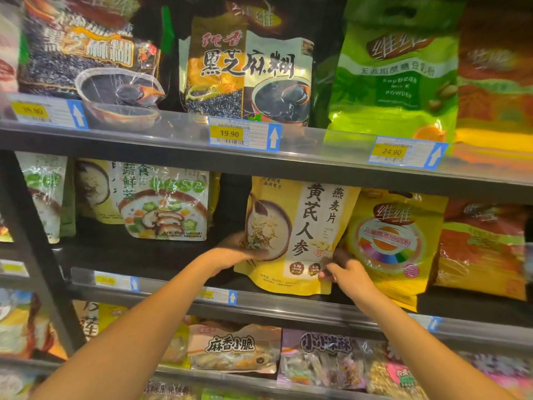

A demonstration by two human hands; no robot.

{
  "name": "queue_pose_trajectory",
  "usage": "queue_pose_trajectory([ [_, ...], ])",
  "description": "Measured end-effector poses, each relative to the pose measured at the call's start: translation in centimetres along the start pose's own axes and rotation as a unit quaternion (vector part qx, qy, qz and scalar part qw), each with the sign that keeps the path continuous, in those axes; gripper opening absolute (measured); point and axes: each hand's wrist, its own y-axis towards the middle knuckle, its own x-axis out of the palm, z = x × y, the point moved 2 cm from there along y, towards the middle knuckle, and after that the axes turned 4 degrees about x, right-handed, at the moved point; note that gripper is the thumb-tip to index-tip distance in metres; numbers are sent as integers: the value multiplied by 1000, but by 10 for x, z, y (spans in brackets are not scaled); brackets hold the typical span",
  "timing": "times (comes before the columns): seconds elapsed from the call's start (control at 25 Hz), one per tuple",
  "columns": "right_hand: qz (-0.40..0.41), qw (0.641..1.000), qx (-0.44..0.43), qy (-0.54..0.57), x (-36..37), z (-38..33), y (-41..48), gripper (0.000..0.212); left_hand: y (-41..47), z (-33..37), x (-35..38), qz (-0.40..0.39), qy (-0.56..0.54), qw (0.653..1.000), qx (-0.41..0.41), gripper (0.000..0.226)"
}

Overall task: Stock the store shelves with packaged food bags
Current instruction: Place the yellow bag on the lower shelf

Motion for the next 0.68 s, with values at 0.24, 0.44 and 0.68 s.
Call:
queue_pose_trajectory([
  [0.24,34,998,35,40,-11,-14,0,30,-16,26,6,12,-30,999,6,60],
  [0.44,49,999,-11,1,-15,-44,-28,21,-42,37,2,27,-55,996,-60,83],
  [0.68,-48,990,84,106,-3,-52,-102,29,-115,41,13,32,-173,983,-43,51],
])
